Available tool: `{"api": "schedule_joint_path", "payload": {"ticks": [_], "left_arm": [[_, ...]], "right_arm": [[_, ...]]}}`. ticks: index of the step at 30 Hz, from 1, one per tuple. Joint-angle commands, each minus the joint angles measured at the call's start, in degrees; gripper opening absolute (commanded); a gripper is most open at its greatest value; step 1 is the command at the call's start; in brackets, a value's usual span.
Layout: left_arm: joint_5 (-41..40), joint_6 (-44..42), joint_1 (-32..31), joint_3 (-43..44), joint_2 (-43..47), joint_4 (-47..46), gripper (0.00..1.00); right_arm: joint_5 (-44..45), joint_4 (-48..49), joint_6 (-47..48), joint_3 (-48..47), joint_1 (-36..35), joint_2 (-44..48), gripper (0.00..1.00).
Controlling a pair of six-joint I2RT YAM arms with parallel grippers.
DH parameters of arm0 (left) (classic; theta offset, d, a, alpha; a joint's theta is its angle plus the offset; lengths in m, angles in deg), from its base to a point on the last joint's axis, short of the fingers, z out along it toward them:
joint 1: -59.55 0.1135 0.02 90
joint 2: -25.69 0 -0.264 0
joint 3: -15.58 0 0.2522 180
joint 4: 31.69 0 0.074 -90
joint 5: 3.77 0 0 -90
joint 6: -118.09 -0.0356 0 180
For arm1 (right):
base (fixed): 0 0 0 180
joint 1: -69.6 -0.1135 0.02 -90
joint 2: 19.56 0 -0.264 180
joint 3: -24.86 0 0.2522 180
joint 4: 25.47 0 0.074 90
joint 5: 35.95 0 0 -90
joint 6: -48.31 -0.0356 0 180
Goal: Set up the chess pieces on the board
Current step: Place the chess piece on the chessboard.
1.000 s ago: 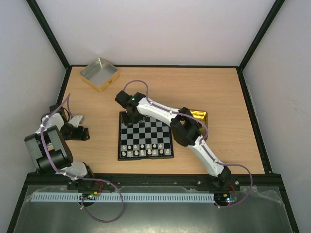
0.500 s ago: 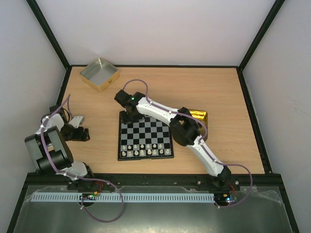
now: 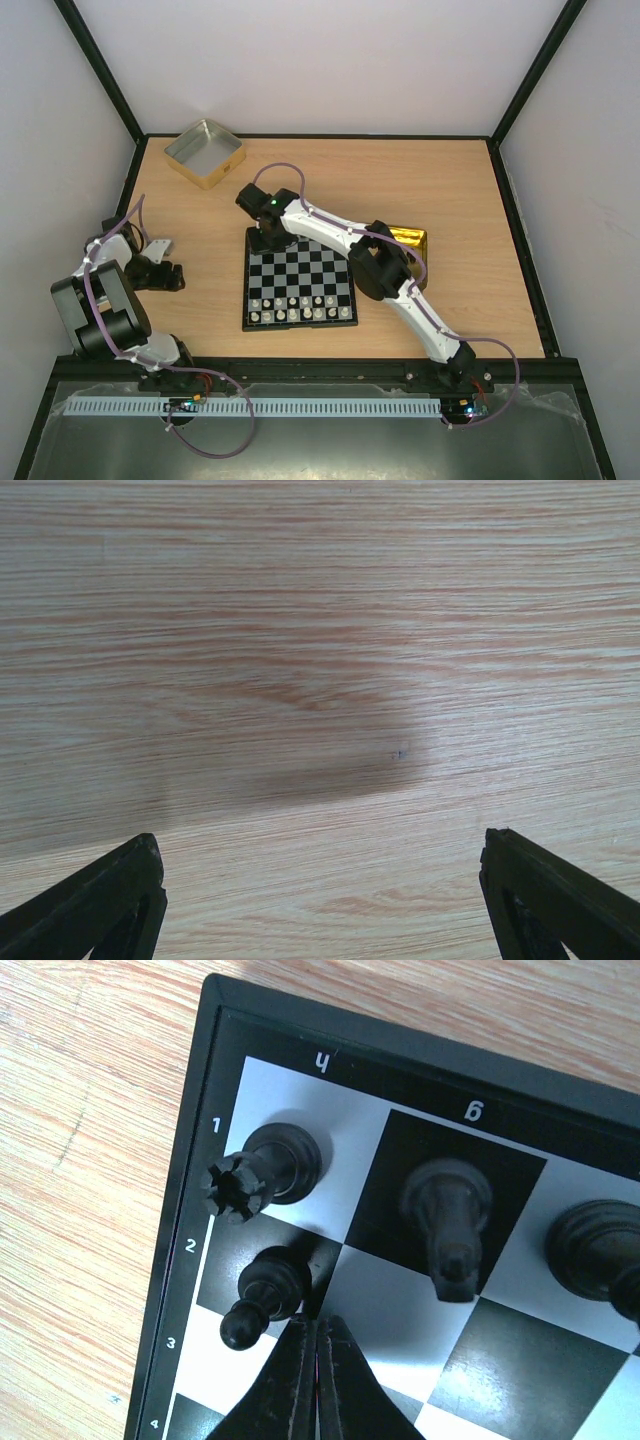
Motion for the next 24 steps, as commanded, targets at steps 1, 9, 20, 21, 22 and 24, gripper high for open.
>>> {"api": "schedule_joint_path", "payload": {"ticks": [1, 9, 20, 21, 22, 24], "left_arm": [[0.6, -0.5, 0.3, -0.5, 0.4, 0.7, 0.86], [0.5, -0.6, 0.3, -0.5, 0.0, 0.5, 0.86], [1.3, 0.0, 0.2, 0.3, -1.3, 0.5, 0.87], [1.3, 0.1, 0.2, 0.5, -1.3, 0.6, 0.87], [1.3, 0.1, 0.2, 0.7, -1.2, 0.7, 0.87], [1.3, 0.0, 0.2, 1.1, -1.2, 1.1, 0.87]], "right_arm": [[0.2, -1.8, 0.1, 0.0, 0.1, -3.0, 0.04], [2.7, -0.6, 0.5, 9.1, 0.1, 2.8, 0.05], [6.1, -0.5, -0.8, 16.9, 1.8, 17.6, 0.12], [6.7, -1.5, -0.9, 16.2, 2.2, 18.7, 0.14], [7.6, -2.6, -1.1, 16.0, 2.6, 20.0, 0.18], [8.9, -4.4, -1.4, 17.1, 4.0, 23.2, 0.32]]}}
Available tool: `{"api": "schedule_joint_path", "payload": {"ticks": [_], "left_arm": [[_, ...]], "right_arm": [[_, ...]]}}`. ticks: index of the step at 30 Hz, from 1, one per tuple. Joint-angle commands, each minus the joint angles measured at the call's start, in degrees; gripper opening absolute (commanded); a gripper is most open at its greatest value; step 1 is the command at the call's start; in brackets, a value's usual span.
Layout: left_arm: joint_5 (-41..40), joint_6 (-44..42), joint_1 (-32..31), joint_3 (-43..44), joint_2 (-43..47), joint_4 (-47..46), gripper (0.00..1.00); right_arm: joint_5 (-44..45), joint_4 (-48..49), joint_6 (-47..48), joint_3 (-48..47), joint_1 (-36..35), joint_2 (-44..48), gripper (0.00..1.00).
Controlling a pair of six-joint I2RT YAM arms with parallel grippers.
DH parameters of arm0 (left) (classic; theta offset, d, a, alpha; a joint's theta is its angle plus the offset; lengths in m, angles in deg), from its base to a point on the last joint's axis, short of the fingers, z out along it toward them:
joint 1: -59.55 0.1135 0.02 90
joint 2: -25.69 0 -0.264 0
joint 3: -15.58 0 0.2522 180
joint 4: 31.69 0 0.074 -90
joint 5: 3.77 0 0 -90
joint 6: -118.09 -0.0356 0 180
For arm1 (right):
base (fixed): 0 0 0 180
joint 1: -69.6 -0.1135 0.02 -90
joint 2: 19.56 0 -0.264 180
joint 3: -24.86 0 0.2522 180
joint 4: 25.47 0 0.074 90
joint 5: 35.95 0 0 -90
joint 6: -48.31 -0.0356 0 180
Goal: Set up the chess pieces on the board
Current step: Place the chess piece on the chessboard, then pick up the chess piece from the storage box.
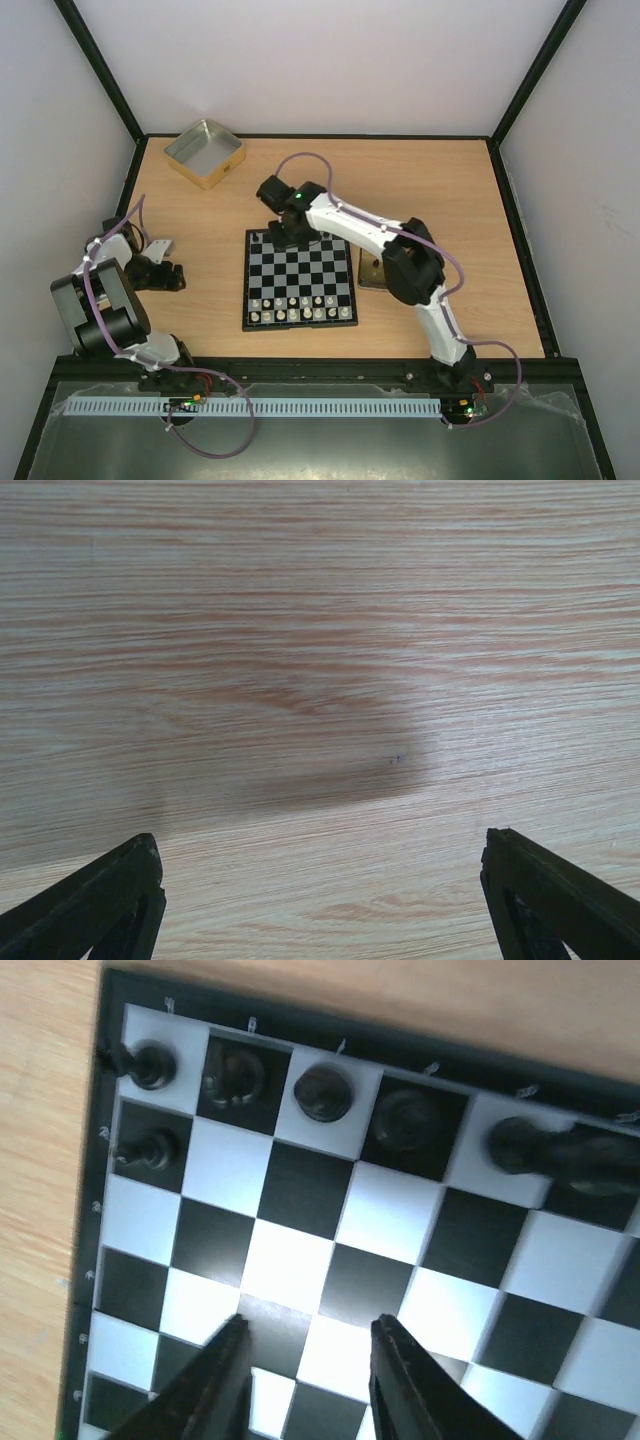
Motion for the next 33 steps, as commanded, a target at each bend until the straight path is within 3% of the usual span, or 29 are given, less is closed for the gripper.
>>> {"api": "schedule_joint_path", "payload": {"ticks": [1, 4, 7, 13, 21, 33], "left_arm": [[0.9, -0.2, 0.2, 1.3, -0.7, 1.5, 0.87], [0.9, -0.3, -0.1, 1.9, -1.2, 1.9, 0.90], [0.7, 0.3, -0.9, 2.8, -2.1, 2.2, 0.95], [0.8, 2.7, -3.0, 4.9, -5.5, 1.8, 0.95], [0.0, 4.3, -5.0, 6.4, -7.5, 1.9, 0.95], [-2.0, 6.2, -7.0, 10.1, -13.2, 3.8, 0.95]], "right_arm": [[5.4, -5.9, -1.2, 0.5, 3.3, 9.9, 0.36], [7.8, -8.2, -1.9, 7.8, 7.9, 17.8, 0.50], [7.6, -8.5, -2.2, 17.0, 14.3, 25.0, 0.52], [3.8, -4.4, -0.3, 32.6, 23.6, 32.4, 0.51], [-3.3, 2.1, -2.5, 46.0, 27.7, 36.8, 0.49], [-1.0, 2.5, -5.7, 53.0, 31.3, 42.4, 0.47]]}}
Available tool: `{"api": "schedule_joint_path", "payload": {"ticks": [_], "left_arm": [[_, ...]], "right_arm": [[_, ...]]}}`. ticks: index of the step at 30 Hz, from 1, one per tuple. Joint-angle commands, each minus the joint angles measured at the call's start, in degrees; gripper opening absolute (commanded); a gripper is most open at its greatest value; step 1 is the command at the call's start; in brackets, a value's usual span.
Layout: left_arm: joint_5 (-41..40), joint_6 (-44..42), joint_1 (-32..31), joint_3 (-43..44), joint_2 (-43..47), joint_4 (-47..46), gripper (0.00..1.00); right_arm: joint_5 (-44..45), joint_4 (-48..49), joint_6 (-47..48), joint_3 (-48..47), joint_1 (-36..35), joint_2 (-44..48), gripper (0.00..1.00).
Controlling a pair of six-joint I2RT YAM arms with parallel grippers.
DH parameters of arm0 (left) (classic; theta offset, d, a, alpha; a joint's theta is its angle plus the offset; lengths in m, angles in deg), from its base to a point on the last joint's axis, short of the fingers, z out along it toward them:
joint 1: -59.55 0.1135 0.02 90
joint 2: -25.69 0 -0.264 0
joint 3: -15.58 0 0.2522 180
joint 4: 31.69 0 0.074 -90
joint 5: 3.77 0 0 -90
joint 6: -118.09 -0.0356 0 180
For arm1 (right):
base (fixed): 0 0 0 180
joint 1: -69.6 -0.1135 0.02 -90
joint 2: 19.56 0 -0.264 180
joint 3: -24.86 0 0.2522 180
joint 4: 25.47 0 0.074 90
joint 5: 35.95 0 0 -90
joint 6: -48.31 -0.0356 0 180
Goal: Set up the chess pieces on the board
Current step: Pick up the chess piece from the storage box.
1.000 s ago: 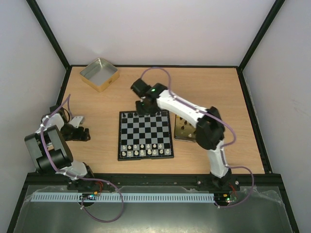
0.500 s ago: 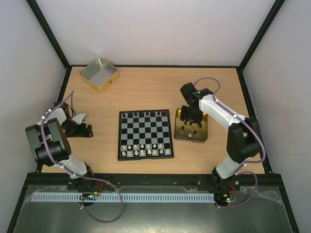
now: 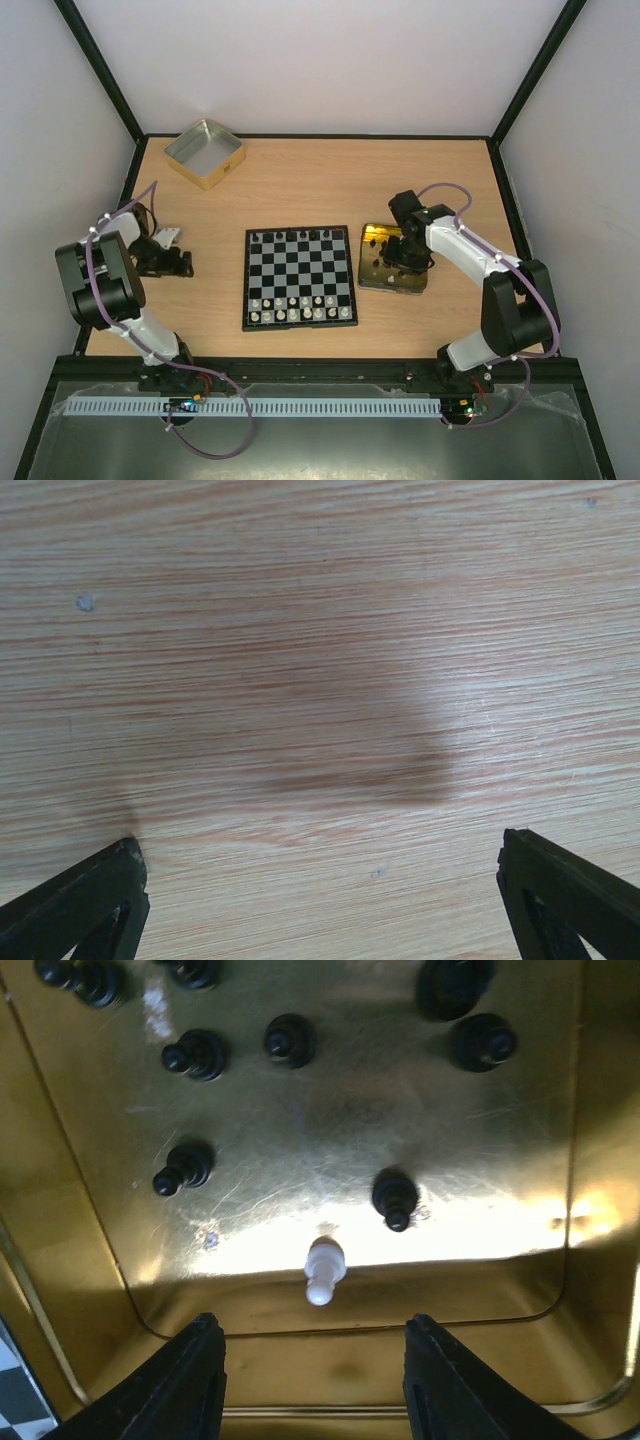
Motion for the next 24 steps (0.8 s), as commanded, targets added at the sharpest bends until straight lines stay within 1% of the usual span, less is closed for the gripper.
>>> {"api": "schedule_joint_path", "payload": {"ticks": [1, 5, 14, 20, 24], "left_arm": [[-1.0, 1.1, -0.9, 1.4, -3.1, 2.4, 0.95], [-1.0, 1.7, -1.5, 3.3, -5.1, 3.0, 0.95], [-1.1, 1.7, -2.1, 4.7, -7.2, 2.7, 0.95], [-0.4, 1.7, -2.2, 5.2, -8.4, 1.8, 0.95], [0.8, 2.5, -2.4, 6.1, -9.0, 1.6, 0.95]], "right_arm": [[1.5, -0.5, -2.3, 1.2, 2.4, 2.2, 0.47], [2.0, -0.9, -3.1, 1.2, 3.0, 2.2, 0.47], [-2.3, 1.6, -1.2, 0.1, 3.0, -1.5, 0.45], [-3.7, 2.4, -0.1, 3.3, 3.0, -1.8, 0.43], [-4.1, 3.5, -0.1, 3.5, 3.0, -3.7, 0.41]]}}
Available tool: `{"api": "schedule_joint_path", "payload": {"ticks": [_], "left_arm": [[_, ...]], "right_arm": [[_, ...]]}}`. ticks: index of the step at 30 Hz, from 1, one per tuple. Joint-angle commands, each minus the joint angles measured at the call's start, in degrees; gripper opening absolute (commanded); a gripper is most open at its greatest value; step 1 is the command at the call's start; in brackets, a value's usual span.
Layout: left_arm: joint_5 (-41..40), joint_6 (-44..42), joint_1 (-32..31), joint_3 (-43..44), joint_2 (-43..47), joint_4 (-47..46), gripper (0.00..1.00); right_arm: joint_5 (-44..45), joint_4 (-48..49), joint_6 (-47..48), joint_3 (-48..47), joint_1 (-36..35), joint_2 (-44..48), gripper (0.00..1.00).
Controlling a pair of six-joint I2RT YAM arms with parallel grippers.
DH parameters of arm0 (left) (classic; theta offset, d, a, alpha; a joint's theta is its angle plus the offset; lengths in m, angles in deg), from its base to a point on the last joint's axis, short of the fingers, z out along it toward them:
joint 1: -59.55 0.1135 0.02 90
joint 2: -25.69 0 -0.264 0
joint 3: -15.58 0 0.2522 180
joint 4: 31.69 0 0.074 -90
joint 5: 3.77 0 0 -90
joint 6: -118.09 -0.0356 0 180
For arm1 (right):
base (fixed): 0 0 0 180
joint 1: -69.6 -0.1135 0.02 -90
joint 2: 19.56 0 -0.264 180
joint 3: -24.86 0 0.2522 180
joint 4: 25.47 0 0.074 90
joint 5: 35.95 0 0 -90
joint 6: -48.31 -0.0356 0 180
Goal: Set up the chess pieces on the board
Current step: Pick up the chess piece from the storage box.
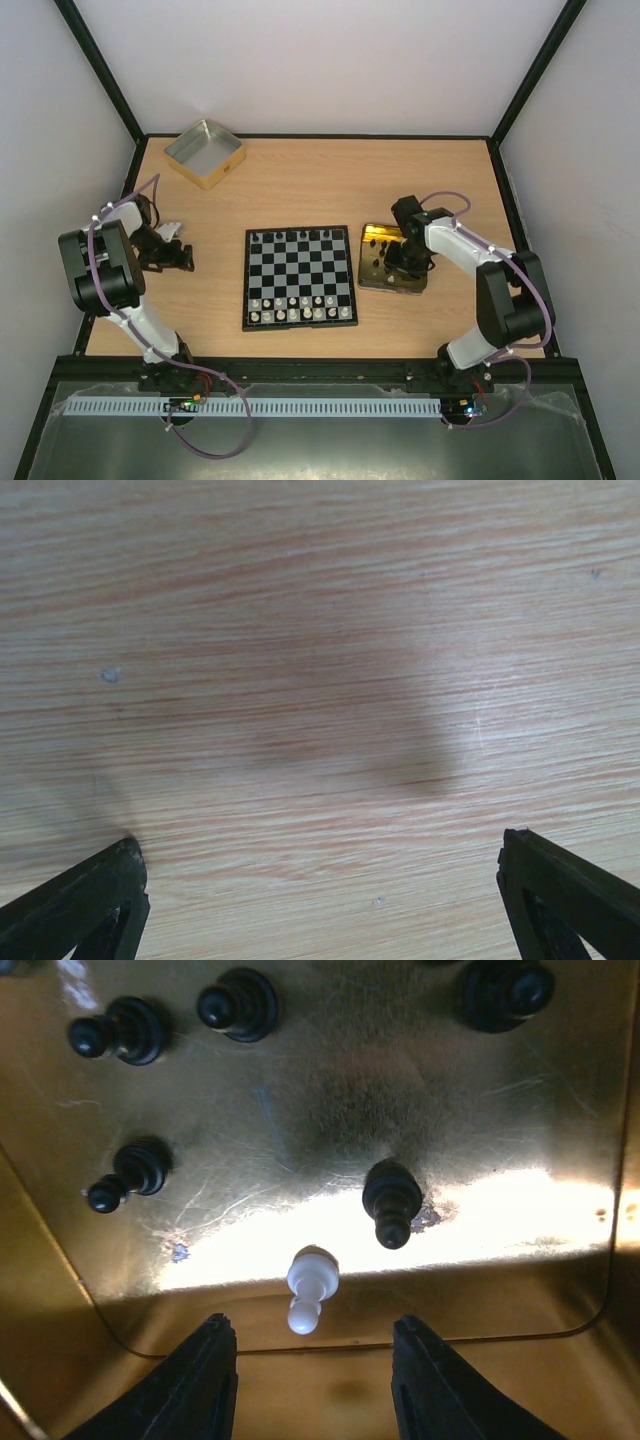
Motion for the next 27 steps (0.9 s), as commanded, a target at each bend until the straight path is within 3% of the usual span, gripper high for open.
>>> {"api": "schedule_joint_path", "payload": {"ticks": [1, 7, 18, 27], "left_arm": [[2.3, 0.4, -0.5, -0.2, -3.4, -2.2, 0.95], [2.9, 0.8, -0.9, -0.2, -2.9, -2.6, 0.95], [2.3, 0.4, -0.9, -0.4, -1.7, -2.5, 0.95], [3.3, 1.2, -0.9, -2.1, -1.8, -3.7, 0.95]], "right_arm": [[-0.5, 1.3, 0.7, 0.4, 0.0, -2.3, 0.40], [-0.1, 2.7, 2.6, -0.7, 0.0, -4.5, 0.37], [0.0, 3.0, 3.5, -0.2, 0.0, -6.4, 0.17], [1.2, 0.7, 3.5, -0.3, 0.0, -3.9, 0.15]]}}
